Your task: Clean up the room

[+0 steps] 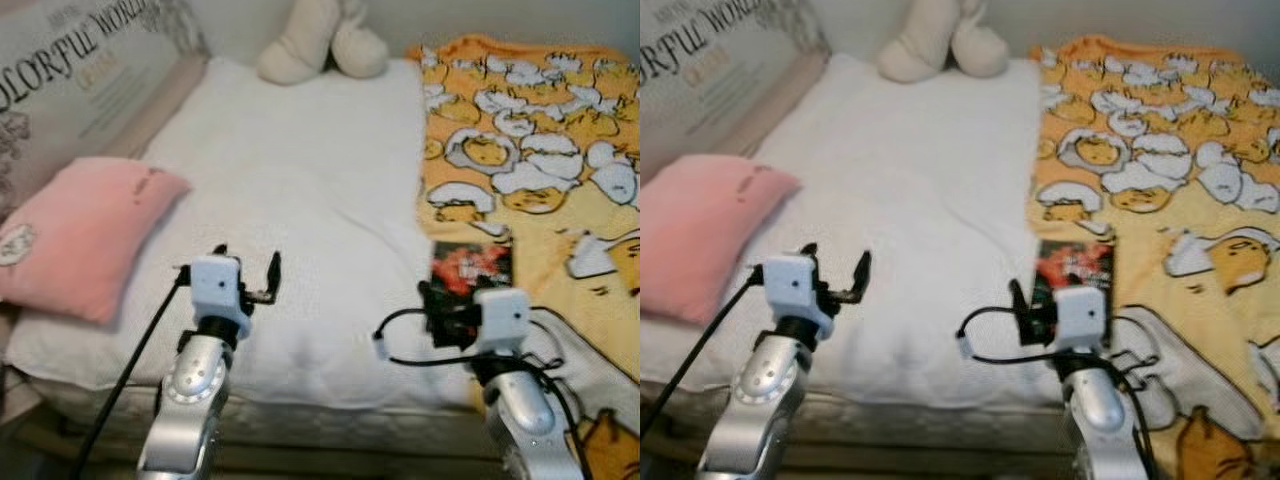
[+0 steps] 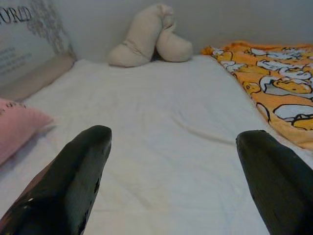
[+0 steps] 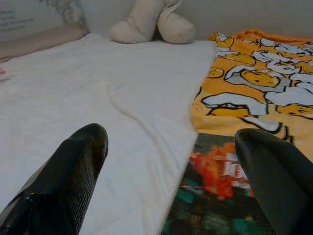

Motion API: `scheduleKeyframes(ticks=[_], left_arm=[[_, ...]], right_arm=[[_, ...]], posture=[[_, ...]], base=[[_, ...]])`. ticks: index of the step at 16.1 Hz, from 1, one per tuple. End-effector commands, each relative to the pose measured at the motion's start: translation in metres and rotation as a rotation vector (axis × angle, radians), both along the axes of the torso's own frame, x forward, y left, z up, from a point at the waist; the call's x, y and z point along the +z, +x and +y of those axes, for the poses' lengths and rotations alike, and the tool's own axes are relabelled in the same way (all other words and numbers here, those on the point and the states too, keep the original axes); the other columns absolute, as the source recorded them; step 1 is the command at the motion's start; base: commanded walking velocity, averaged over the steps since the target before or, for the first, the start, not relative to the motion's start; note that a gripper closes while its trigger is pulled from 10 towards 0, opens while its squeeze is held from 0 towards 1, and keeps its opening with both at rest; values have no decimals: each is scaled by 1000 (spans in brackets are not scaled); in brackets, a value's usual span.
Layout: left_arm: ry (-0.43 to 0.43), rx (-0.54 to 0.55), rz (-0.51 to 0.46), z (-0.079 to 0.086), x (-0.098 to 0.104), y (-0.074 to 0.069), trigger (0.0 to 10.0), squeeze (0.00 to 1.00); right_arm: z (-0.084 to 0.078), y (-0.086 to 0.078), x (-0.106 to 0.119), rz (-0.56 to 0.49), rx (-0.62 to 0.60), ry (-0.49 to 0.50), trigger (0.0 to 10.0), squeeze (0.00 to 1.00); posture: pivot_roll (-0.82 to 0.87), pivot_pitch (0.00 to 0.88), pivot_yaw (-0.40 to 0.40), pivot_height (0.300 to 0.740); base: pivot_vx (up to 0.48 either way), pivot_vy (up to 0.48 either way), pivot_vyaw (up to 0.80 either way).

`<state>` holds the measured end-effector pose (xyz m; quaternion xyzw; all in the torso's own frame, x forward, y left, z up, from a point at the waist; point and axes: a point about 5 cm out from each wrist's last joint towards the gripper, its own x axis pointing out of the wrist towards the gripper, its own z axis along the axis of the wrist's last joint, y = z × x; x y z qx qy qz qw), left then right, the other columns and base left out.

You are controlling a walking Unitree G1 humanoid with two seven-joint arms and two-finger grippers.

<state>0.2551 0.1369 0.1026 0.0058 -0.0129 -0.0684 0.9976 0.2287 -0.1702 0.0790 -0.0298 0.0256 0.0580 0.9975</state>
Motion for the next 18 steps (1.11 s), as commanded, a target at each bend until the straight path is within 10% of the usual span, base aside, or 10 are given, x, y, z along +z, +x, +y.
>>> scheduleKeyframes(ticks=[1,8,18], left_arm=[[13,-22,-11,-3,1,0,10000,0],[47,-32,7,-3,-3,12,10000,0],[-2,41,183,21,-18,45,10000,0]], right_arm=[[-3,1,2,-2,-6,-3,10000,0],[2,4,3,-5,18,-17,10000,0],[3,3,0,-1,26,-29,10000,0]], posture=[[-194,11,96,727],[-197,18,99,727],[-204,30,102,727]], base=[[251,-405,0],[307,-364,0],[0,0,-717]])
